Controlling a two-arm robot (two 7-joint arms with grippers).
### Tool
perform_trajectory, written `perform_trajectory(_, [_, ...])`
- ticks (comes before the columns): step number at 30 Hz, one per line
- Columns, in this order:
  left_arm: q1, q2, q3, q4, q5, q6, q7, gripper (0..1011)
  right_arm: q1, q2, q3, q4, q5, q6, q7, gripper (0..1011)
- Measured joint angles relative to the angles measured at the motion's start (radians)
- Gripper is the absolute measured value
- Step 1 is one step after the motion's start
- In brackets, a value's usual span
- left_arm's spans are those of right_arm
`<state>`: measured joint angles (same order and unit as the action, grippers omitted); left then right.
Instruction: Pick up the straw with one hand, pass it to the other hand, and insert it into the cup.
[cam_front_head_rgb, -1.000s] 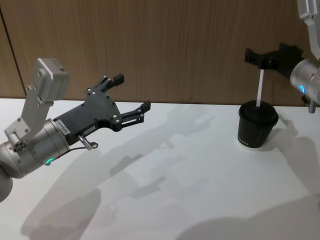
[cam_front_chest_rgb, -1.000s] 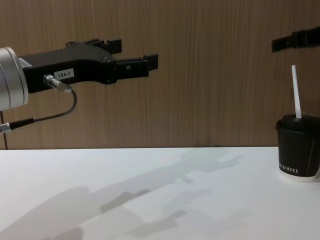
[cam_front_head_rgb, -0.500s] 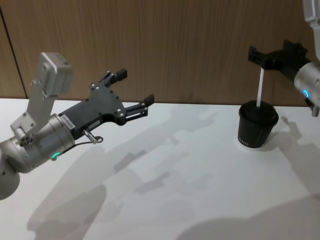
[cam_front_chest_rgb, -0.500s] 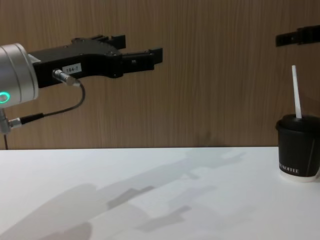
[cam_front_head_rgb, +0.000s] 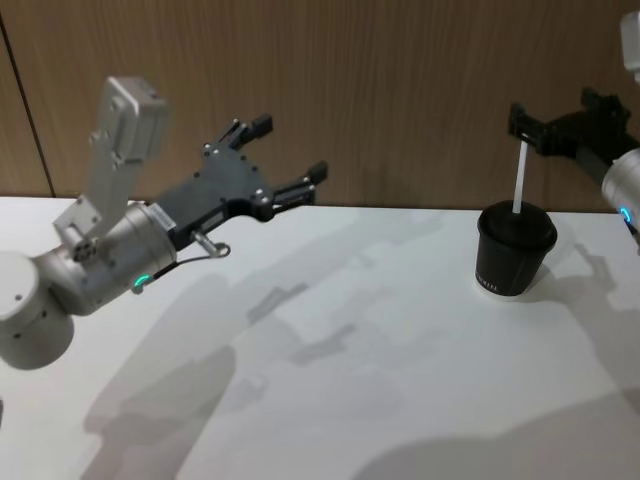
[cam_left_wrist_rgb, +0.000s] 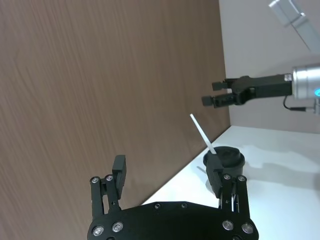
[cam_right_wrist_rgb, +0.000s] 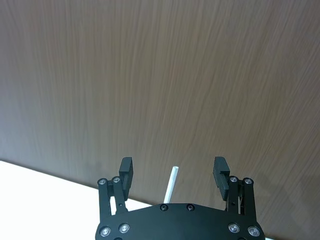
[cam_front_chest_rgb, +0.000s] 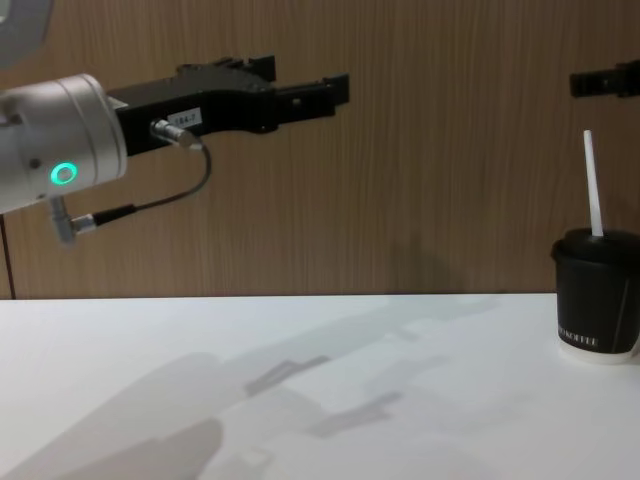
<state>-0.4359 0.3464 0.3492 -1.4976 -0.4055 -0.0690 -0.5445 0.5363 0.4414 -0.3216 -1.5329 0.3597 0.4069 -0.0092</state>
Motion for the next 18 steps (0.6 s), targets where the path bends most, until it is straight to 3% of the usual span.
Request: perform_trajectory(18, [-0.138, -0.070, 0.065, 0.168, 0.003, -0.033, -0.034, 1002, -0.068, 0.025, 0.010, -0.045, 0.015, -0.059, 0.082, 1001])
